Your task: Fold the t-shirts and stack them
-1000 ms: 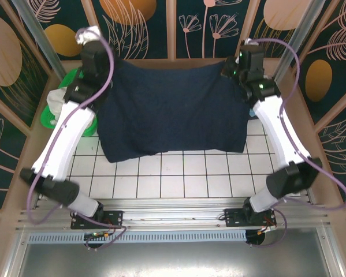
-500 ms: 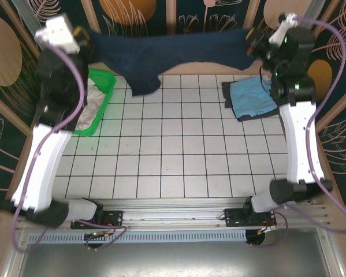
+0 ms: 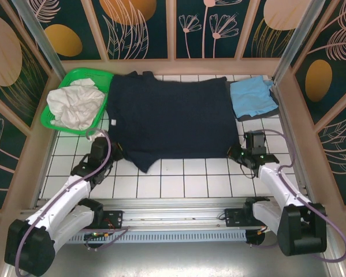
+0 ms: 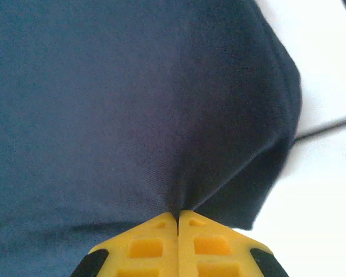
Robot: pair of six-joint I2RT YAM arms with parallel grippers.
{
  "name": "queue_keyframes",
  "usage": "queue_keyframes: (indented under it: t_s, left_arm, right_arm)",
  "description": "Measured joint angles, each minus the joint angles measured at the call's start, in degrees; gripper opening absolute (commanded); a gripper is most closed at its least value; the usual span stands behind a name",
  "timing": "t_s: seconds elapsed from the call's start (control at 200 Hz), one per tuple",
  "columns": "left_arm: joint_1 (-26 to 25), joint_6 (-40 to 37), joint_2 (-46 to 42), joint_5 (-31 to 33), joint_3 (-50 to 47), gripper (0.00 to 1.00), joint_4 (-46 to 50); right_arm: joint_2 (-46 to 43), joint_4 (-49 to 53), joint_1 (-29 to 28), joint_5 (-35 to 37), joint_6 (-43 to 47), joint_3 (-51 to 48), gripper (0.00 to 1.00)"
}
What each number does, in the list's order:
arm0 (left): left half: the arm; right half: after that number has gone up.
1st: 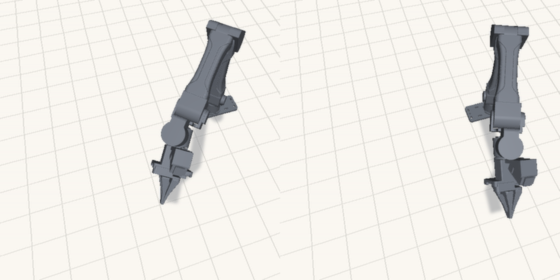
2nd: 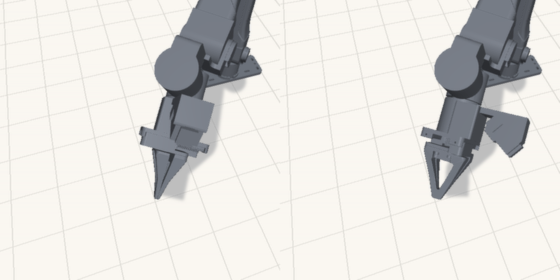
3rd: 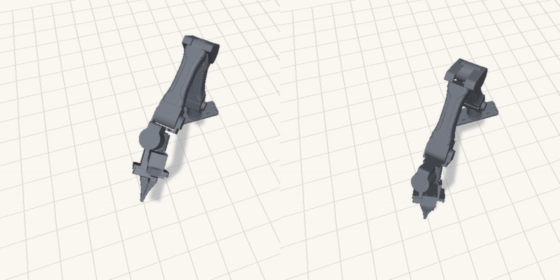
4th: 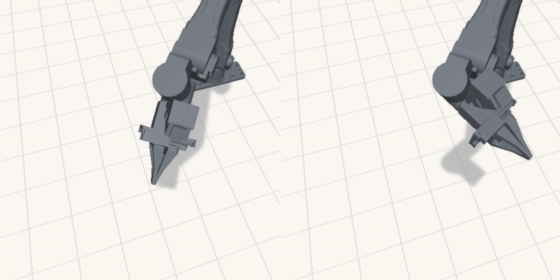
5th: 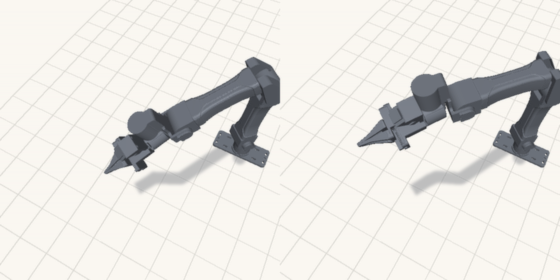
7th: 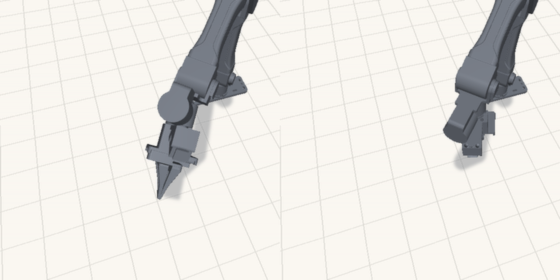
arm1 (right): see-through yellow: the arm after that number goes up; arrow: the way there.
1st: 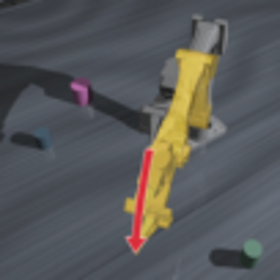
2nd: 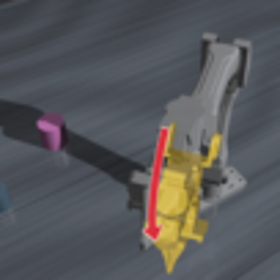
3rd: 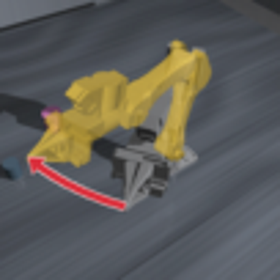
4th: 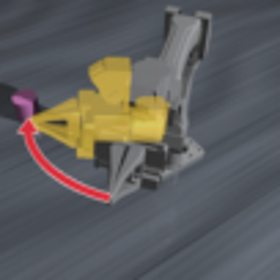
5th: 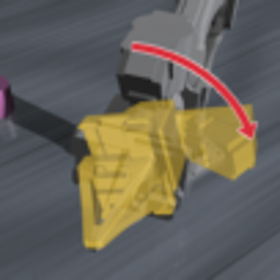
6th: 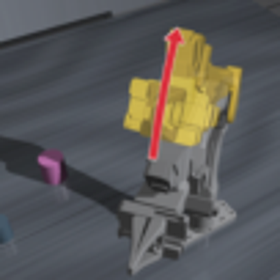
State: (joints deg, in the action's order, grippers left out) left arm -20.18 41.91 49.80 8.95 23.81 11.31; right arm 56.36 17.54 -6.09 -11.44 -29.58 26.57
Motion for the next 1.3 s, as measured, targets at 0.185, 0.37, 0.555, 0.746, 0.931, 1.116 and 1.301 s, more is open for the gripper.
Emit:
queue_keyframes:
  t_s: [0.185, 0.37, 0.555, 0.746, 0.931, 1.116, 1.301]
  left_arm:
    - [0.00, 3.39, -3.43, -1.84, -1.53, 0.19, 1.99]
    - [0.00, 4.26, -4.48, -2.56, -1.36, 0.59, 3.41]
    - [0.00, 3.21, -6.03, -0.90, 0.79, 0.72, 4.35]
    - [0.00, 1.66, 11.08, -0.76, 9.38, 0.72, -2.29]
    - [0.04, 0.04, 34.56, 0.79, 20.31, 0.69, -8.28]
    - [0.22, -0.57, 46.40, 2.43, 23.19, 0.69, -9.55]
    - [1.22, -0.48, 43.52, 5.53, 17.81, 0.72, -10.10]
  right_arm:
    - [-5.31, 0.33, 0.07, 1.66, -2.03, -0.11, 0.05]
    - [-5.88, 2.16, -0.09, 2.89, -2.32, 4.81, 0.26]
    - [-9.09, 2.34, -3.74, 3.45, -3.30, 9.86, 0.41]
    - [4.46, -5.75, -11.19, 6.10, -3.37, 14.71, 0.44]
    - [27.28, -13.14, -11.61, 7.56, -3.41, 16.33, 0.44]
    - [32.26, -16.22, -11.78, 7.39, -4.35, 12.13, 0.54]
    - [29.00, -13.09, -8.70, 8.70, -3.15, 14.32, 0.62]
